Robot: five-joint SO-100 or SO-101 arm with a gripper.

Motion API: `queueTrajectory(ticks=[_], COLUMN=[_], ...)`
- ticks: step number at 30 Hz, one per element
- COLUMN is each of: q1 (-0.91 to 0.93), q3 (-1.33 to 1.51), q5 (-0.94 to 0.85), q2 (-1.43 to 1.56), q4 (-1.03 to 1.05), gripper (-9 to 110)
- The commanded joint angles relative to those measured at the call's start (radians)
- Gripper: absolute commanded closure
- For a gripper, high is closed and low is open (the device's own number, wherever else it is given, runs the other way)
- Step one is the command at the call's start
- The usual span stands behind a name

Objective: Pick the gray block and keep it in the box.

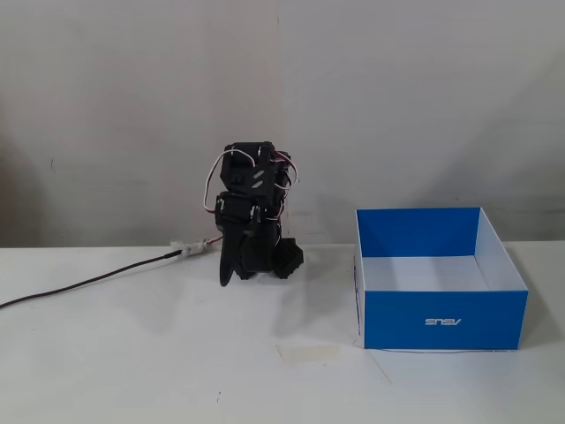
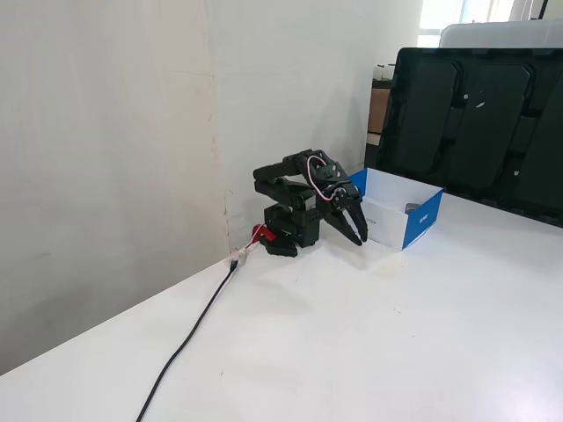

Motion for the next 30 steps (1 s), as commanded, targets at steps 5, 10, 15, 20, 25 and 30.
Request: queueTrajectory(ticks=[5,10,15,20,25,30], q1=[0.032,0.041,0.061,0.063,0.063,0.063], q3=[0.209,0.307,0.318,0.319,0.319,0.319], q5=[-0.055,-0.074,-0.064,-0.067,-0.067,-0.067], q2=[0.244,0.377,0.379,0.38,0.38,0.38], q4=[-0.048,-0.012,-0.009,-0.005,-0.005,-0.005], gripper=[101,101,101,101,101,101])
